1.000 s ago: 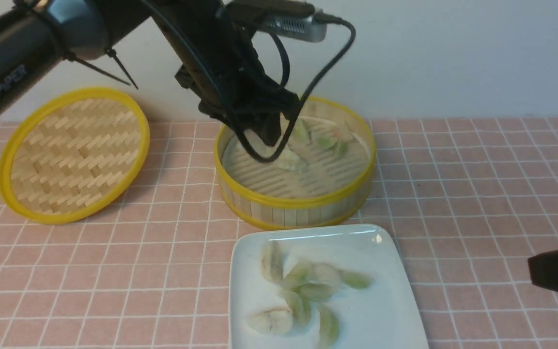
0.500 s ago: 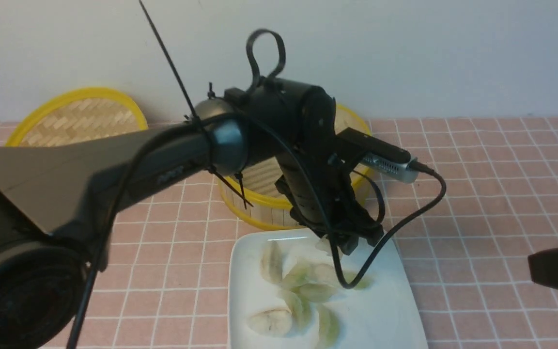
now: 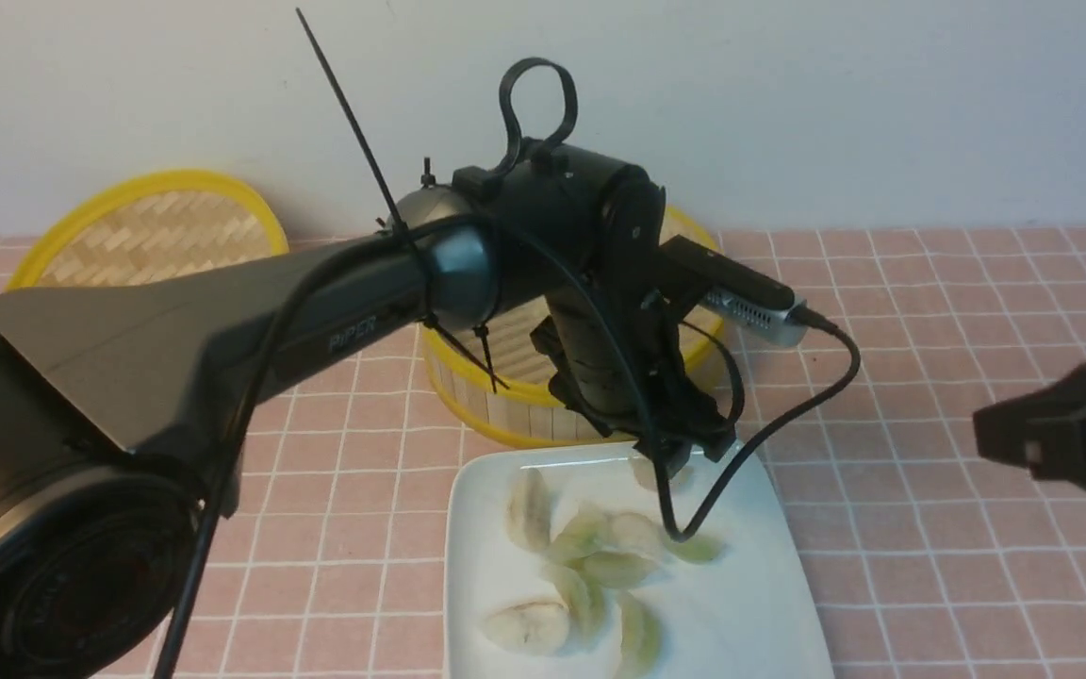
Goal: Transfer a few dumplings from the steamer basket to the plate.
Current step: Use the left arm to put the dumpling into the plate, then use the right arm to grab a dumpling from inside the steamer
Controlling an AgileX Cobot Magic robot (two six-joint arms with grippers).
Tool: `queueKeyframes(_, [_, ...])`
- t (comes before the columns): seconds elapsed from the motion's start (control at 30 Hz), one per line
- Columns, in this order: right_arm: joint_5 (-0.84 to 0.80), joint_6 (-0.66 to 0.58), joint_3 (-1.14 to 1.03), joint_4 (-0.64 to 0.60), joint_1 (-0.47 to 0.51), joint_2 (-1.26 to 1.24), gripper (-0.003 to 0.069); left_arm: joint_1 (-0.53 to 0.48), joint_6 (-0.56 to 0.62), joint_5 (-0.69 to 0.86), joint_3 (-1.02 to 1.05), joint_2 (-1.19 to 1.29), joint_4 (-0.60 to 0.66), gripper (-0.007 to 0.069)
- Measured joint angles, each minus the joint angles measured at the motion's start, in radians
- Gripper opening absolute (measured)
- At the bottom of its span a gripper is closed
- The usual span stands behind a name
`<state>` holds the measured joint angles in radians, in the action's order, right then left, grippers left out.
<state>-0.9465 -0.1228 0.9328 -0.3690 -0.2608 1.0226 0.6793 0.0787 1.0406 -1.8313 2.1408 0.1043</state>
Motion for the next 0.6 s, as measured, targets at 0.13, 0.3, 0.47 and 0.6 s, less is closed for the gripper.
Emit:
queueKeyframes(0.13, [0.003,-0.042,0.115,0.0,0.0,0.13,-0.0014,-0.004,-0.043,0.105,-0.056,-0.045,-0.082,0.0174])
queueKeyframes(0.3, [0.003,-0.084,0.295,0.0,0.0,0.328,-0.0014,-0.053,-0.098,0.177,-0.045,-0.206,-0.151,0.0007])
queueKeyframes(0.47, [0.003,-0.116,0.503,-0.003,-0.008,0.561,-0.0008,-0.114,-0.132,0.183,0.082,-0.443,-0.169,-0.0006])
queueKeyframes(0.6, [0.004,-0.179,0.689,-0.003,-0.042,0.772,0.0048,-0.122,-0.168,0.133,0.256,-0.646,-0.168,-0.0006])
